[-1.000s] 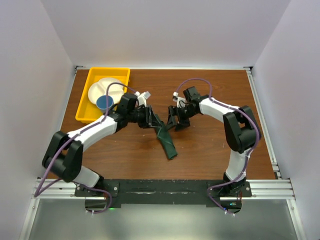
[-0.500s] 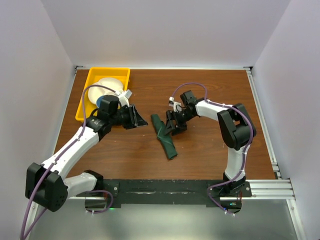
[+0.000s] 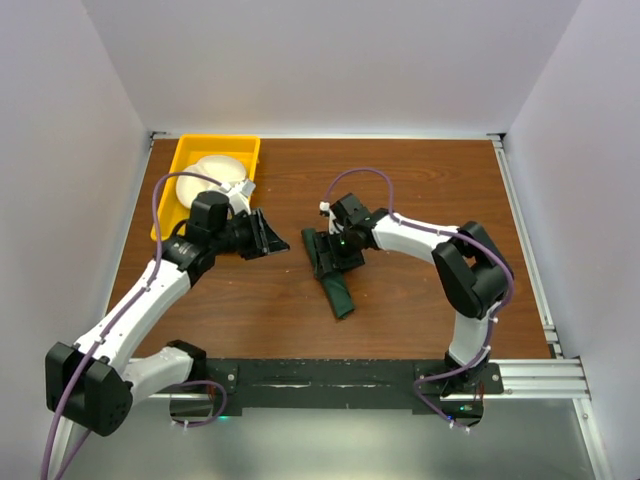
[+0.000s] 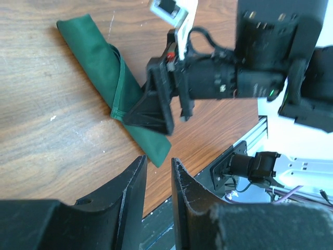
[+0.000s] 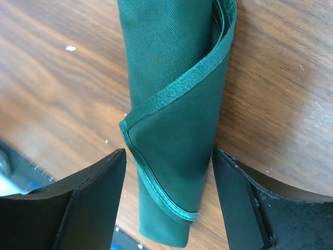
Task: Fold the napkin, place the utensils inside, and roll it up
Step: Roll the napkin with the utensil
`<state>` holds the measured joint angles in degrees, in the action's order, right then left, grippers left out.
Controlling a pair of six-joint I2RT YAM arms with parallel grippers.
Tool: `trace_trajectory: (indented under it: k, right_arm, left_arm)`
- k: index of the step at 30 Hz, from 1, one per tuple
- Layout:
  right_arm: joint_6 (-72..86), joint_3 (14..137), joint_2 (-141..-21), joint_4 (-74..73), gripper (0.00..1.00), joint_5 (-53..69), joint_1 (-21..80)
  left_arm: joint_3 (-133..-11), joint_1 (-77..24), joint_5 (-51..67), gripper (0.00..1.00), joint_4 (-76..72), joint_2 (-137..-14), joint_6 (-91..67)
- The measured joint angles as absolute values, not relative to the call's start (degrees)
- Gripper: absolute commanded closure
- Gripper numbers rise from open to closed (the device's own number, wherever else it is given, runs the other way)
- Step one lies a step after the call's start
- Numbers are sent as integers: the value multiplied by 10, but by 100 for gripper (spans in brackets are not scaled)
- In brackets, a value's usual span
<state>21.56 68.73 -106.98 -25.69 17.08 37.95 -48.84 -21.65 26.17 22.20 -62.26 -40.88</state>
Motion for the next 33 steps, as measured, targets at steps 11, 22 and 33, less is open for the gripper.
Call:
trace_trajectory:
  k: [11,22,33]
  right_arm:
    - [251,710,-1076,-284,30,27,438]
    - [295,748,-1107,-326,46,-115,494]
    - [317,868,-1190,-367,51,-130,498]
  left_arm:
    - [-488,-209,263,69,225,-594,-411]
    - [-488,-206,267,70,237,-577,-414]
    - [-488,-203,268,70,254,-557,-414]
